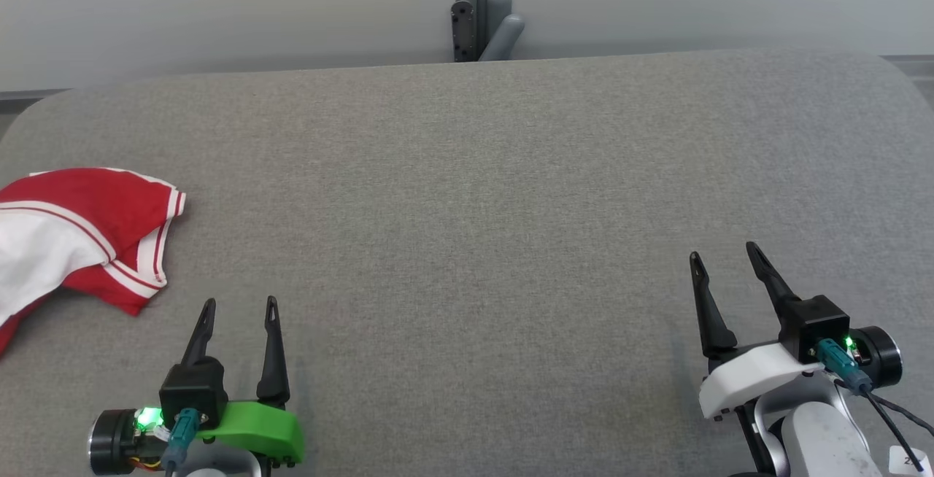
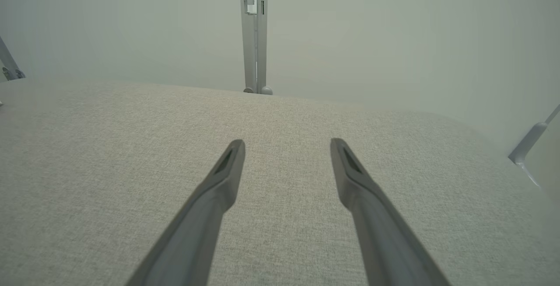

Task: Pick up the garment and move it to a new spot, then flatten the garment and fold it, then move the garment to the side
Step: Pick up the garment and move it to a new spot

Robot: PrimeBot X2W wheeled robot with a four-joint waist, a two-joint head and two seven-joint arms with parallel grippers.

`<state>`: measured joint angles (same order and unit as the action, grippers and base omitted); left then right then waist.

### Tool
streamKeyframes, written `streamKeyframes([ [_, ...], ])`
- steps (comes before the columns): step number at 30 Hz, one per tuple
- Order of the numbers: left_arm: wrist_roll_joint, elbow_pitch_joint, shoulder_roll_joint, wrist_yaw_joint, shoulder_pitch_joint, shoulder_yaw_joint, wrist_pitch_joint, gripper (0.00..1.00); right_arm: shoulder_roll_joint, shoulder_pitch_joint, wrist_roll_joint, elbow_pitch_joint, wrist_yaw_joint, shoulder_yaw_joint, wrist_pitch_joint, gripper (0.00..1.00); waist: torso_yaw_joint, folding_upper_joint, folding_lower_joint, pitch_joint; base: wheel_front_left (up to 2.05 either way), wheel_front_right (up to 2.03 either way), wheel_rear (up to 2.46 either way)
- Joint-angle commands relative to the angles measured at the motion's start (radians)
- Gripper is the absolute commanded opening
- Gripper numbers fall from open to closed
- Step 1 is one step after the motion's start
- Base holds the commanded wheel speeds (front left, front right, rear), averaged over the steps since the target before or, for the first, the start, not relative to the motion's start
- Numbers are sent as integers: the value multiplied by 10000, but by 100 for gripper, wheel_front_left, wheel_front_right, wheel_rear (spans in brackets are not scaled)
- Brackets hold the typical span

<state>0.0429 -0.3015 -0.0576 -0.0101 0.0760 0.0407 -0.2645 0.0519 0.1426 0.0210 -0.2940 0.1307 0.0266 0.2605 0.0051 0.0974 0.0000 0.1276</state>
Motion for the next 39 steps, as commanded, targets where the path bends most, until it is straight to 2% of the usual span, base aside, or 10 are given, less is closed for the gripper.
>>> streamKeyframes([
  [1,39,-66,-9,3,-149,-46,0,100,17,-193,-23,34,1,-37,33,100,352,0,0,25,0,0,0],
  [8,216,-184,29,98,-227,-357,1,100,-1,-90,-380,-107,1,-264,33,100,1737,0,0,75,0,0,0],
  [16,436,-460,56,306,-375,-752,4,100,-12,-10,-698,-282,1,-578,32,100,3746,0,0,125,0,0,0],
  [17,502,-520,59,354,-421,-893,4,100,-17,31,-822,-373,1,-741,33,100,4152,0,0,125,0,0,0],
  [22,815,-772,67,431,-615,-1221,4,100,-5,220,-950,-551,-1,-1067,32,100,4779,0,0,151,0,0,0],
  [30,1174,-878,65,488,-504,-1409,4,100,4,352,-1003,-672,-1,-1373,32,100,4757,0,0,383,0,0,0],
  [35,1534,-1013,61,702,115,-1597,4,100,272,438,-975,-653,-1,-1355,32,100,4388,0,0,779,0,0,0],
  [39,1321,-1141,-29,955,950,-1981,4,100,599,568,-962,-583,-1,-1428,32,100,4021,0,0,1224,0,0,0],
])
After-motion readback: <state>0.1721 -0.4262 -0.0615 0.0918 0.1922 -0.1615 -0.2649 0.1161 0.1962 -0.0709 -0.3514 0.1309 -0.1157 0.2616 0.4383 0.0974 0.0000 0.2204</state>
